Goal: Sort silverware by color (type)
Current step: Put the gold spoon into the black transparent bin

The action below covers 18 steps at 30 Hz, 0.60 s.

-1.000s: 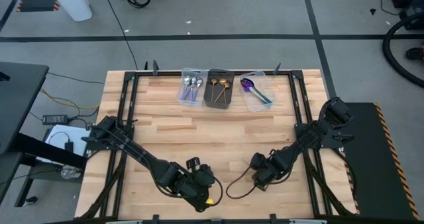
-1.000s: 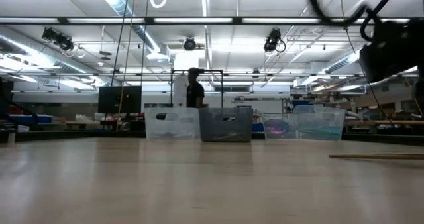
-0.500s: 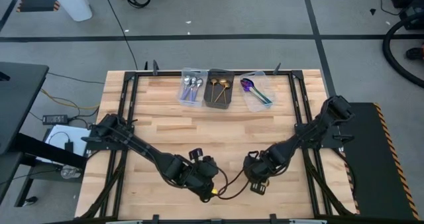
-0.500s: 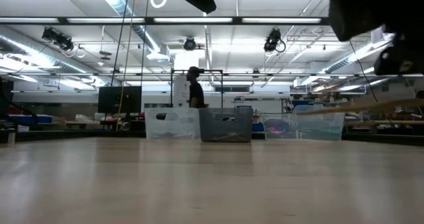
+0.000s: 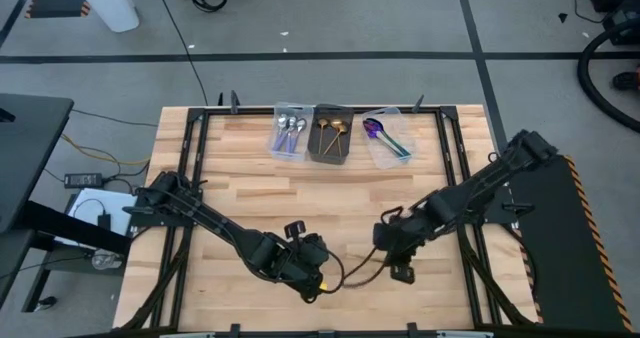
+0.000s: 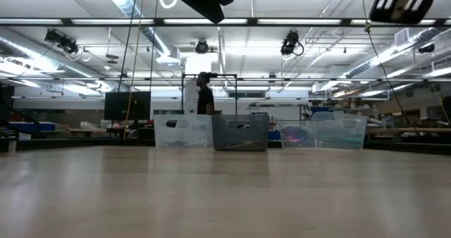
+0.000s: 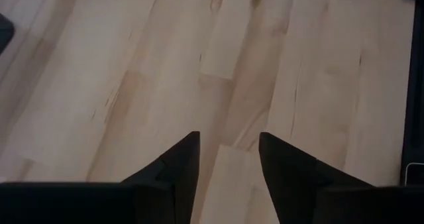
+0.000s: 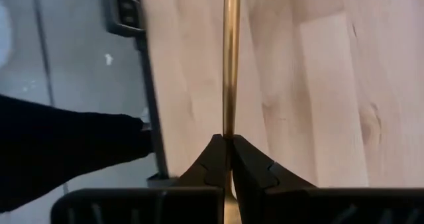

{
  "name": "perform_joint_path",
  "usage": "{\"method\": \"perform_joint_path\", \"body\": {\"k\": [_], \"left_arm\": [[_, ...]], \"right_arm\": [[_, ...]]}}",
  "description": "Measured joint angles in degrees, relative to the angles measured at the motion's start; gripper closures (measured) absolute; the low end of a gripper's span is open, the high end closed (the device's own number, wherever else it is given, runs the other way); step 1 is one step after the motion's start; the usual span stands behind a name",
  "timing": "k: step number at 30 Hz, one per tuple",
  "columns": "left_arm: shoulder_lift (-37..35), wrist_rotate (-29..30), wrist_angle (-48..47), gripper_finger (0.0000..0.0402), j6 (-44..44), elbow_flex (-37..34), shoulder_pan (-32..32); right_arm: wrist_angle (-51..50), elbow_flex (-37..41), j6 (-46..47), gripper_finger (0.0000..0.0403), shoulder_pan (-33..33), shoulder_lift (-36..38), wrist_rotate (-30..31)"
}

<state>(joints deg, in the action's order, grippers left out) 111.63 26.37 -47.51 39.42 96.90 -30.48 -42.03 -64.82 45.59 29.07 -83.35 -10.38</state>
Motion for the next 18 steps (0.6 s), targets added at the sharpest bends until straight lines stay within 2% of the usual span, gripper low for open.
{"method": "perform_joint_path", "body": {"k": [8,18], "left_arm": [[0.0,0.0,2.0,0.0237,-1.9,0.0,0.3],[0.0,3.2,20.3,0.0237,-24.5,0.0,1.5]], "right_arm": [[2.5,0.1,-5.3,0.0386,-0.1,10.5,-0.5],[0.4,0.1,0.8,0.0387,-2.1,11.8,-9.3]]}}
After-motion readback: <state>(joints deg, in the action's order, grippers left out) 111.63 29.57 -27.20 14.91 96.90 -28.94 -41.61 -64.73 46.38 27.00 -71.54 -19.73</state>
